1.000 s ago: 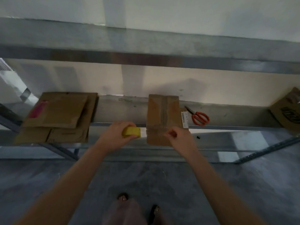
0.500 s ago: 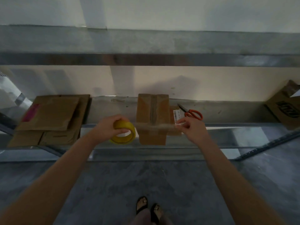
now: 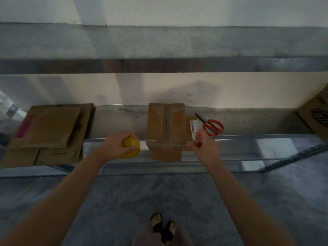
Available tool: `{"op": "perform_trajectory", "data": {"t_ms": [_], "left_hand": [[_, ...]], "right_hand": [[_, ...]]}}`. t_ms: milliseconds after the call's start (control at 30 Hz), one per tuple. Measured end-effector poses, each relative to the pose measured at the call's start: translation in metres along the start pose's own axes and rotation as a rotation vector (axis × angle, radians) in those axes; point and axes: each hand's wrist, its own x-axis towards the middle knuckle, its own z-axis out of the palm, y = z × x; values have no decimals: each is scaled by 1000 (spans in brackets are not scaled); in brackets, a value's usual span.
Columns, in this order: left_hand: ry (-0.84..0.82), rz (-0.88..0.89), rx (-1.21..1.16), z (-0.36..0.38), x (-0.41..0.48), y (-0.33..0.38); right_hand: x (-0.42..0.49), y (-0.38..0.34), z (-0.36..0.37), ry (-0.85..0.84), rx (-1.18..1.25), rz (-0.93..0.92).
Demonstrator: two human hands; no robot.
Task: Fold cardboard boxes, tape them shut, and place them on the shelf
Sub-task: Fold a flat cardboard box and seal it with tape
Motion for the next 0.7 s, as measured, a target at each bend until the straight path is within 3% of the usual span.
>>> {"op": "perform_trajectory", "data": {"t_ms": [500, 700], "left_hand": [[-14, -63, 41, 14, 27, -9], [-130, -89, 168, 15, 45, -1]], "right_hand": [[25, 22, 17, -15, 131, 120], [36, 34, 23, -153, 433, 182]]}}
